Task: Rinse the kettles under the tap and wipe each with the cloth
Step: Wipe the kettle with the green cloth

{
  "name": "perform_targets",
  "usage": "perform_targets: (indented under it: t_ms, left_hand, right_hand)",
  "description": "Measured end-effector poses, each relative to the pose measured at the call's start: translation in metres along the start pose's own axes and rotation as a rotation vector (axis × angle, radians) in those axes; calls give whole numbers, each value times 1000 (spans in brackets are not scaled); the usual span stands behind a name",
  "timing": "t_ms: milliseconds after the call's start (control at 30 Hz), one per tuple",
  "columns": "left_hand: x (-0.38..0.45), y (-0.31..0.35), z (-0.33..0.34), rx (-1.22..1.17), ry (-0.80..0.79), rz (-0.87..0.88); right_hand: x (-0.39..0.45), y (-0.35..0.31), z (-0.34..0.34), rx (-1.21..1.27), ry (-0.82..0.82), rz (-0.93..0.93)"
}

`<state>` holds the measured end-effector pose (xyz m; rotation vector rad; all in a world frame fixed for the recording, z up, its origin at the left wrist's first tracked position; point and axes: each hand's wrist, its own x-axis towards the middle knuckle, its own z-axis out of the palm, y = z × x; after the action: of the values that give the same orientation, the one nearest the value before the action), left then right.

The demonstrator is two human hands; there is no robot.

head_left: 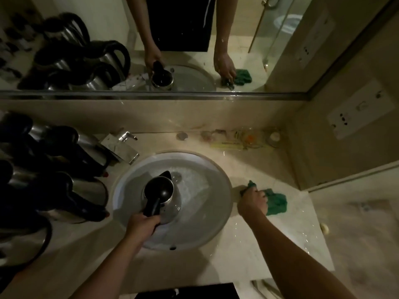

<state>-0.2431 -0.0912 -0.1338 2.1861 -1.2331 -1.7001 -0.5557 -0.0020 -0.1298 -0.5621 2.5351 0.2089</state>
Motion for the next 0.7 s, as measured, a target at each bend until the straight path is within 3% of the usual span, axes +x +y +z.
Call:
perform_targets:
  t_ms: [133,300,433,533,700]
  left_hand:
    - [-7,7,5,-104,0,-65]
    - [-15,15,9,-202,-10,-15]
    - [-18,32,14,-242,76,28]
    - [-29,45,10,-287,118,81]
    - [-72,58,-3,-271,216,219]
  right_hand:
    - [-10,-5,-6,225,-77,-74]
    - [-35,-15,-41,840,-242,-78]
    - [-78,-35,-77,1183,-466,-156]
    - [-104,-50,-95,1284,-542,-251]
    - [-130,-71,-90,1187,-445,-471]
